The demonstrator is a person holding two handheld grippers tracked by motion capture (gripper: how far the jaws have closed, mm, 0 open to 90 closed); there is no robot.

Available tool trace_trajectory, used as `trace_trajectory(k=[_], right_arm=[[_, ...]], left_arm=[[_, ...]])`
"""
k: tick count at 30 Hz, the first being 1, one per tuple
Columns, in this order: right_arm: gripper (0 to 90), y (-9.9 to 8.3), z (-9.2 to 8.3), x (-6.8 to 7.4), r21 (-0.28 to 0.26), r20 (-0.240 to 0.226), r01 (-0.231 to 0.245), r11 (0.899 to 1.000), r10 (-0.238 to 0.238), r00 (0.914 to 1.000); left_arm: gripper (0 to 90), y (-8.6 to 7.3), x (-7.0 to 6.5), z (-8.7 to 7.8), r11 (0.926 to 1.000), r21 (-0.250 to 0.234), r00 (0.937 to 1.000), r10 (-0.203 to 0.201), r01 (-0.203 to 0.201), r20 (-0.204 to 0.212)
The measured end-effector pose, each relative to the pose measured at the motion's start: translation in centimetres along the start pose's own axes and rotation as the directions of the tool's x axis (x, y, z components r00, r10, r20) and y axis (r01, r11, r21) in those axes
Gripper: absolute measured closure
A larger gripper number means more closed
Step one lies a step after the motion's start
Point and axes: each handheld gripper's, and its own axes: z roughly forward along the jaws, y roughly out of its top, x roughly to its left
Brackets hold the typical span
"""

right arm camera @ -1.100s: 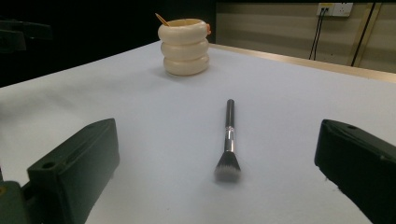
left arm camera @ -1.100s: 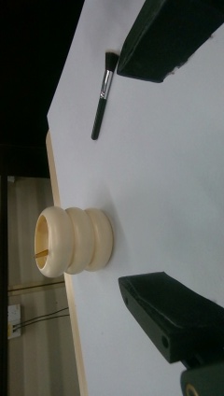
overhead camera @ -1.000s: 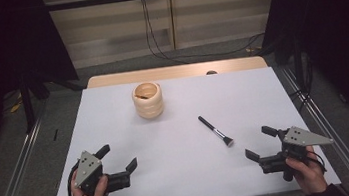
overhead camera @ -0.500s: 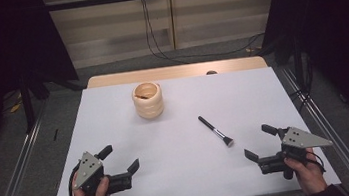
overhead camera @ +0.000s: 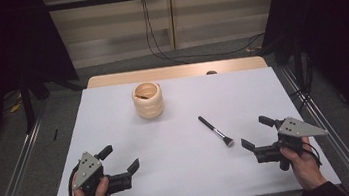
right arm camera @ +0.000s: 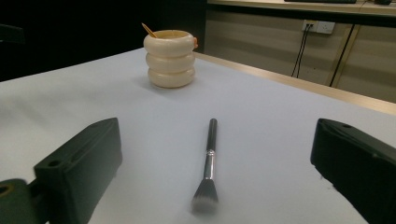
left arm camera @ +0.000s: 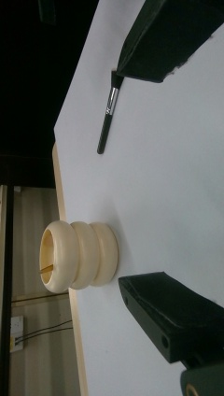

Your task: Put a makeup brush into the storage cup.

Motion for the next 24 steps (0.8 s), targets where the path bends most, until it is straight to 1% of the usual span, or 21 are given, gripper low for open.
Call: trace_trajectory(k=[1,2,3,4,7,9,10,12,14,15,16,17,18,20,22,24], right_arm=[[0.4,0.1,0.1,-0.1,0.009,-0.003,0.003,1.0,-0.003,1.0],[0.9,0.1,0.2,-0.1,0.011,0.005,0.003,1.0,-0.003,1.0],[0.8,0.2,0.3,-0.1,0.019,0.001,0.002,1.0,-0.003,1.0],[0.4,0.3,0.4,-0.2,0.02,0.001,0.006,1.0,-0.006,1.0],[0.5,0.6,0.8,-0.5,0.046,0.009,0.0,0.999,-0.001,1.0],[0.5,0.9,1.2,-0.7,0.075,-0.001,0.002,0.997,-0.002,1.0],[0.5,1.0,1.4,-0.7,0.077,0.006,0.002,0.997,-0.003,1.0],[0.5,1.3,1.8,-0.9,0.092,-0.004,0.005,0.996,-0.005,1.0],[0.6,1.6,2.2,-0.9,0.093,-0.005,0.011,0.996,-0.01,0.9999],[0.6,1.7,2.5,-1.0,0.092,-0.008,0.01,0.996,-0.009,0.9999],[1.2,1.8,2.7,-1.0,0.095,-0.003,0.002,0.995,-0.002,1.0],[2.2,1.9,3.0,-1.0,0.099,-0.013,0.01,0.995,-0.009,0.9999],[2.4,2.1,3.3,-1.1,0.102,-0.011,0.002,0.995,-0.001,0.9999],[1.7,2.2,3.8,-1.2,0.118,-0.035,0.004,0.993,0.0,0.9994],[2.1,2.4,4.4,-1.2,0.126,-0.033,0.003,0.992,0.001,0.9995],[3.8,2.7,4.9,-1.3,0.127,-0.015,-0.002,0.992,0.004,0.9999]], left_arm=[[1.6,0.0,0.0,0.0,1.0,0.001,1.0,0.0,0.0,0.002],[1.6,0.0,0.0,0.0,1.0,0.004,1.0,0.001,-0.001,0.006],[1.8,0.0,0.0,0.0,1.0,0.002,0.9999,-0.007,0.007,0.013],[1.8,0.0,-0.1,0.0,1.0,0.005,0.9999,0.0,0.0,0.016],[1.7,0.0,-0.2,0.1,1.0,0.0,0.9997,0.002,-0.002,0.024],[1.8,0.0,-0.2,0.1,1.0,0.002,0.9999,0.002,-0.002,0.016],[1.8,0.0,-0.2,0.1,1.0,-0.003,0.9997,-0.001,0.001,0.023],[1.8,0.0,-0.2,0.0,1.0,-0.003,0.9999,0.0,0.0,0.013],[1.7,0.0,-0.1,0.1,1.0,-0.002,0.9998,-0.002,0.002,0.019],[1.8,0.0,-0.1,0.0,1.0,0.001,0.9999,-0.002,0.002,0.017],[1.8,0.0,-0.1,0.0,1.0,-0.002,0.9997,-0.002,0.002,0.024],[1.8,0.0,-0.1,-0.1,1.0,-0.004,0.9998,-0.003,0.003,0.022],[1.8,0.0,0.0,-0.1,1.0,-0.003,0.9997,-0.009,0.009,0.02],[1.9,0.0,0.0,-0.1,1.0,-0.004,0.9997,-0.009,0.009,0.023],[1.9,0.0,0.0,-0.1,1.0,-0.005,0.9996,-0.008,0.008,0.027],[2.0,0.0,0.0,0.0,0.9998,-0.01,0.9995,-0.018,0.018,0.024]])
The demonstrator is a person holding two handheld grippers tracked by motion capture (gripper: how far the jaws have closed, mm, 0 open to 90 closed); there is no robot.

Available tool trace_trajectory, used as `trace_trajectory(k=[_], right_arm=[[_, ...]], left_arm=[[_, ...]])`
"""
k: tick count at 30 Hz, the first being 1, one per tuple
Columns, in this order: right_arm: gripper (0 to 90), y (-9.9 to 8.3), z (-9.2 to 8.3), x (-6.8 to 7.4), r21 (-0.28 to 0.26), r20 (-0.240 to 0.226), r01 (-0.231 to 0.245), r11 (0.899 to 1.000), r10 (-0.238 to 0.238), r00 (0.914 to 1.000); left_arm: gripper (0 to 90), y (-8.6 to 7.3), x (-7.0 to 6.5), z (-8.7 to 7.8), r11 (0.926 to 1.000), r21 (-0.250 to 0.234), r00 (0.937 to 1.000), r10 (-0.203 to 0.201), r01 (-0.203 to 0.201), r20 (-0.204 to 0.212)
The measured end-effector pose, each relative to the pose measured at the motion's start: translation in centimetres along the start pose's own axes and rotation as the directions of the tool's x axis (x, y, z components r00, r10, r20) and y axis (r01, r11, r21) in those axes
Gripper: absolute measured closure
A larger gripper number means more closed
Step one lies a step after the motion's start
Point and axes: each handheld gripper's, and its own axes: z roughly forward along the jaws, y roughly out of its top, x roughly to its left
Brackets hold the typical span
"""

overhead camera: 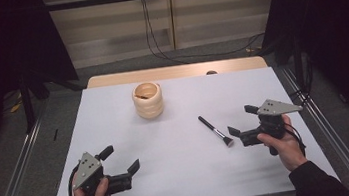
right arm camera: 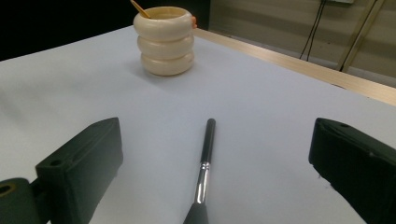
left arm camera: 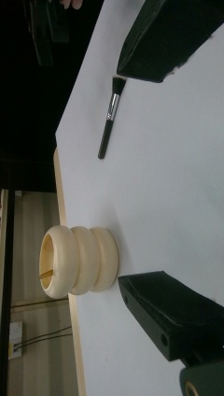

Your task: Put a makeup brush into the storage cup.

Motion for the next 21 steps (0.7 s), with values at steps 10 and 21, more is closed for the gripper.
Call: trace_trajectory(k=[10,21], right_arm=[[3.7,1.1,2.1,-0.4,0.033,0.012,0.0,0.999,-0.001,0.9999],[1.2,1.7,3.8,-1.1,0.126,-0.017,-0.014,0.992,0.016,0.9997]], left_arm=[[1.9,-0.1,-0.1,0.1,1.0,0.002,0.9999,0.001,-0.001,0.015],[1.9,-0.2,-0.2,0.3,1.0,0.006,0.9998,-0.003,0.003,0.022]])
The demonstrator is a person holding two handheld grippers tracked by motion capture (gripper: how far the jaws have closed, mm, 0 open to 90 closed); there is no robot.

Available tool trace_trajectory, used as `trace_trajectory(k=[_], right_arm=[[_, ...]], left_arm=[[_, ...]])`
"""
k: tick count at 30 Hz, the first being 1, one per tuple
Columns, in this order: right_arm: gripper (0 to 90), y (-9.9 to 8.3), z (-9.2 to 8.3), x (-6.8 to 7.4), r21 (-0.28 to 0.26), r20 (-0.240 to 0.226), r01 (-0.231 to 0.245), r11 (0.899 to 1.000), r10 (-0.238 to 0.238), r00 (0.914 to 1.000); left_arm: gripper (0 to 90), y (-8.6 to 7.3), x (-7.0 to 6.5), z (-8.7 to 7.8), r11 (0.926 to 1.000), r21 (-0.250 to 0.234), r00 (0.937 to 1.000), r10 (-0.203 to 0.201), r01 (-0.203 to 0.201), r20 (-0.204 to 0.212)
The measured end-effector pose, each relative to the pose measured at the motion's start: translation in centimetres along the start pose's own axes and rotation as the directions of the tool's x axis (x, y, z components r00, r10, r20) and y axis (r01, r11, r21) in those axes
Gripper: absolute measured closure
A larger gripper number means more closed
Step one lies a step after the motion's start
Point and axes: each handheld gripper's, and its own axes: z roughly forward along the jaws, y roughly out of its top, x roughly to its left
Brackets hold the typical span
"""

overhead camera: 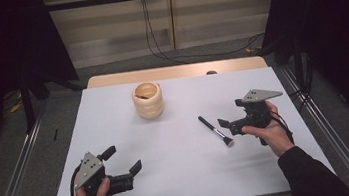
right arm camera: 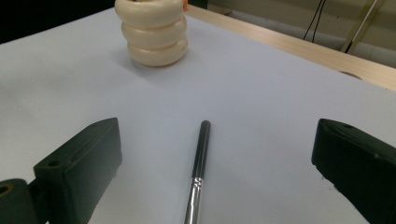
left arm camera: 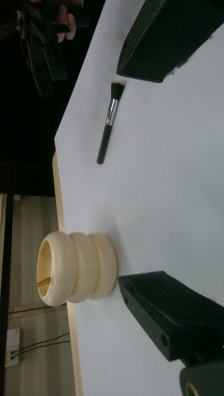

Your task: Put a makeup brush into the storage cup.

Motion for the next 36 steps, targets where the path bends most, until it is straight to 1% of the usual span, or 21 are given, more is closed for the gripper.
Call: trace_trajectory(k=[3,8,11,12,14,16,18,21,22,23,25,26,27,28,30,31,32,33,34,35,36], right_arm=[[2.3,0.2,0.4,-0.2,0.031,-0.01,-0.007,0.999,0.007,0.9999],[5.0,0.5,1.2,-0.3,0.089,0.021,-0.022,0.996,0.02,0.9996],[9.3,0.4,1.7,-0.5,0.129,0.049,-0.026,0.991,0.02,0.9986],[9.5,0.4,1.9,-0.6,0.162,0.061,-0.02,0.987,0.01,0.9981],[9.7,0.5,2.4,-0.7,0.231,0.098,-0.039,0.972,0.017,0.995],[7.8,0.6,2.9,-1.0,0.268,0.075,-0.028,0.963,0.008,0.9971],[7.8,0.8,3.4,-1.1,0.306,0.071,-0.045,0.951,0.024,0.9972],[8.4,1.0,3.9,-1.1,0.371,0.055,-0.051,0.927,0.033,0.9979],[8.5,1.0,4.2,-1.0,0.375,0.045,-0.053,0.926,0.039,0.9982],[9.8,1.0,4.3,-0.9,0.389,0.039,-0.061,0.919,0.05,0.998],[11.9,1.0,4.7,-0.7,0.407,0.011,-0.044,0.912,0.043,0.999],[13.0,1.1,4.8,-0.6,0.427,0.014,-0.036,0.904,0.034,0.9993],[16.3,1.1,5.0,-0.6,0.431,-0.002,-0.025,0.902,0.029,0.9996],[17.9,1.1,5.1,-0.7,0.448,-0.021,-0.01,0.894,0.022,0.9995],[21.4,1.1,5.4,-0.9,0.468,-0.038,-0.009,0.884,0.03,0.9988],[24.8,1.1,5.6,-1.0,0.482,-0.04,-0.037,0.875,0.064,0.9971],[24.9,1.0,5.7,-1.2,0.492,-0.043,-0.052,0.869,0.083,0.9956],[24.8,1.0,5.8,-1.4,0.507,-0.04,-0.045,0.861,0.075,0.9964],[24.8,1.0,5.9,-1.5,0.521,-0.021,-0.064,0.851,0.087,0.996],[24.9,1.0,5.9,-1.7,0.524,-0.016,-0.08,0.848,0.104,0.9945],[25.0,1.0,6.0,-1.8,0.522,-0.018,-0.08,0.849,0.104,0.9944]], left_arm=[[1.9,0.0,0.0,0.0,1.0,0.002,1.0,0.001,-0.001,0.0],[1.9,-0.1,0.0,0.1,0.9999,0.012,1.0,-0.007,0.006,0.003],[1.9,-0.1,0.0,0.1,0.9999,0.012,1.0,-0.001,0.001,0.001],[1.9,-0.1,0.0,0.1,0.9999,0.013,1.0,-0.003,0.003,0.003],[1.9,-0.1,0.1,0.2,0.9999,0.014,1.0,-0.004,0.004,0.007],[1.8,-0.1,0.0,0.2,0.9998,0.019,1.0,0.003,-0.003,0.004],[1.8,-0.1,0.0,0.2,0.9998,0.02,1.0,0.004,-0.004,0.005],[1.8,-0.1,0.1,0.2,0.9998,0.018,1.0,-0.001,0.001,0.009],[1.8,-0.1,0.1,0.1,0.9999,0.017,1.0,-0.002,0.002,0.007],[1.8,-0.1,0.1,0.1,0.9998,0.018,1.0,0.002,-0.002,0.001],[1.8,-0.1,0.2,0.1,0.9998,0.019,1.0,0.002,-0.002,0.007],[1.8,-0.1,0.1,0.1,0.9998,0.02,1.0,0.001,-0.001,0.008],[1.8,-0.1,0.1,0.1,0.9998,0.021,1.0,0.002,-0.002,0.008],[1.8,-0.1,0.1,0.1,0.9998,0.021,1.0,0.006,-0.006,0.006],[1.8,-0.1,0.1,0.2,0.9997,0.023,1.0,0.007,-0.007,0.002],[1.8,-0.1,0.1,0.2,0.9997,0.025,1.0,0.004,-0.004,0.006],[1.9,-0.1,0.1,0.2,0.9996,0.027,0.9999,0.007,-0.007,0.008],[1.9,-0.1,0.2,0.2,0.9996,0.027,0.9999,0.007,-0.007,0.008],[1.9,-0.1,0.2,0.2,0.9996,0.027,1.0,0.009,-0.009,0.004],[1.9,-0.1,0.2,0.2,0.9996,0.027,1.0,0.009,-0.009,0.003],[1.9,-0.1,0.2,0.2,0.9996,0.027,1.0,0.007,-0.007,0.002]])
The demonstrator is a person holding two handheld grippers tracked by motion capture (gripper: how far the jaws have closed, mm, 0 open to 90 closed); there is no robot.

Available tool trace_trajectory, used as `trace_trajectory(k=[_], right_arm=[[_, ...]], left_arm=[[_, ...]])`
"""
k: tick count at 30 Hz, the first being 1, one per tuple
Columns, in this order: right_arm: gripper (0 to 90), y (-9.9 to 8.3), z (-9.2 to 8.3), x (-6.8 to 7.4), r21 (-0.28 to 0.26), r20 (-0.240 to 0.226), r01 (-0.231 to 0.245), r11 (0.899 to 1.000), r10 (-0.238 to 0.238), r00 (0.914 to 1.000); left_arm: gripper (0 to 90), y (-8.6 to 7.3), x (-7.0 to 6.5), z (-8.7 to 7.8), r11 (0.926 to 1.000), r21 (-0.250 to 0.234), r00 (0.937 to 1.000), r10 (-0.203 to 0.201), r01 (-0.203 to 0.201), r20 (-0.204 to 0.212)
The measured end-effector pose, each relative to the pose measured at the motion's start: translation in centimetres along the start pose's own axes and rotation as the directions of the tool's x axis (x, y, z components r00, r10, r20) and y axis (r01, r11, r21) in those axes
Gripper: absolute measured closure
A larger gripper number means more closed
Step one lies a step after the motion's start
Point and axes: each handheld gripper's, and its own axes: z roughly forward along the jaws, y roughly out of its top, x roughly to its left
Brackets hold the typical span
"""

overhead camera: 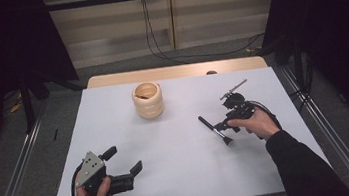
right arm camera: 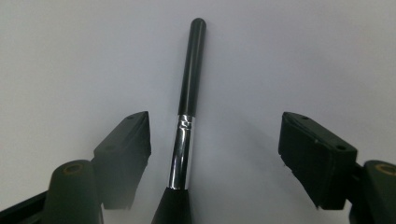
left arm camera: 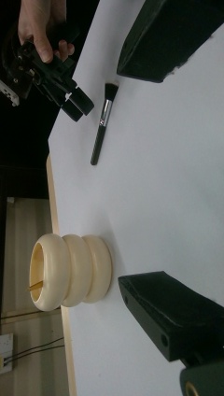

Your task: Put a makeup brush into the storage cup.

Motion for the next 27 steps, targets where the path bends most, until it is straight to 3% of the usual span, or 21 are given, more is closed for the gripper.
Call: trace_trajectory(k=[3,7,12,15,18,19,23,25,27], right_arm=[[20.1,0.2,0.1,0.0,0.063,-0.002,0.007,0.998,-0.007,1.0],[24.1,0.7,0.2,0.4,0.125,-0.027,0.021,0.992,-0.017,0.9995],[25.8,1.3,1.0,1.1,0.238,-0.06,0.051,0.97,-0.038,0.9975],[27.2,1.6,1.5,1.5,0.275,-0.086,0.069,0.959,-0.047,0.9952],[27.8,2.0,1.9,1.6,0.3,-0.076,0.077,0.951,-0.057,0.9955],[28.7,2.0,2.0,1.6,0.323,-0.07,0.083,0.943,-0.063,0.9955],[42.2,2.1,2.4,1.6,0.334,-0.07,0.085,0.939,-0.065,0.9954],[47.1,2.1,2.5,1.7,0.355,-0.049,0.057,0.933,-0.043,0.9979],[51.2,2.1,2.7,1.6,0.35,-0.057,0.075,0.934,-0.059,0.9966]], left_arm=[[1.9,0.0,0.1,0.1,1.0,-0.001,1.0,-0.004,0.004,0.005],[1.9,0.0,0.1,0.1,1.0,-0.001,0.9999,-0.002,0.002,0.011],[1.9,0.0,0.1,0.0,1.0,0.0,1.0,-0.003,0.003,-0.001],[1.9,0.0,0.1,0.0,1.0,-0.001,1.0,-0.001,0.001,-0.001],[1.9,0.0,0.1,0.0,1.0,0.0,1.0,-0.001,0.001,0.006],[1.9,0.0,0.1,0.0,1.0,0.0,1.0,-0.001,0.001,0.006],[1.9,0.0,0.1,0.0,1.0,0.003,1.0,-0.001,0.001,0.002],[1.9,0.0,0.1,0.0,1.0,0.005,1.0,0.0,0.0,0.003],[1.9,0.0,0.1,0.0,1.0,0.003,1.0,0.0,0.0,0.001]])
